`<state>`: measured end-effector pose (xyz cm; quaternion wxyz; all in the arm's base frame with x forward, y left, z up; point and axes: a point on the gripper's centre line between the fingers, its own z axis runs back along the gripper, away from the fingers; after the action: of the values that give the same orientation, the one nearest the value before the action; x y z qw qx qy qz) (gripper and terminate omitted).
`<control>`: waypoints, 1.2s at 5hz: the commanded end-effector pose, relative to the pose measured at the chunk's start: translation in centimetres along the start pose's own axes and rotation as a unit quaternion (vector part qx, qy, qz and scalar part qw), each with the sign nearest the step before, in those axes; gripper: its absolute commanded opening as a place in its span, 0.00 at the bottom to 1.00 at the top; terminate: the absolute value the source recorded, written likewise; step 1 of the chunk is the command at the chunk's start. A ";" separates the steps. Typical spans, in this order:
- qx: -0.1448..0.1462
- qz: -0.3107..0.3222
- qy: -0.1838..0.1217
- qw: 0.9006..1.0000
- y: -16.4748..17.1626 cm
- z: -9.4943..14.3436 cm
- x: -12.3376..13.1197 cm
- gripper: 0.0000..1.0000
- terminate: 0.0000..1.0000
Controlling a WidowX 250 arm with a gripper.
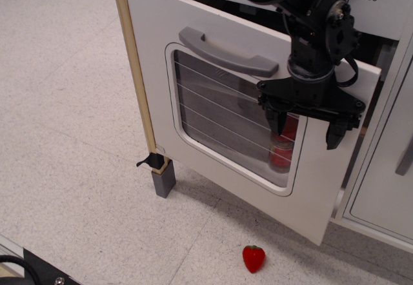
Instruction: Close oven
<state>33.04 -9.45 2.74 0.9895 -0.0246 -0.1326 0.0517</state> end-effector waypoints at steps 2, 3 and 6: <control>0.003 0.026 -0.075 0.997 -0.9 0.0 6.1 1.00 0.00; 0.001 0.029 -0.076 0.997 -0.8 0.1 6.3 1.00 0.00; 0.014 0.014 -0.035 0.999 1.9 2.7 3.0 1.00 0.00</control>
<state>34.00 -7.69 3.20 0.9883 -0.0018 -0.1373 0.0671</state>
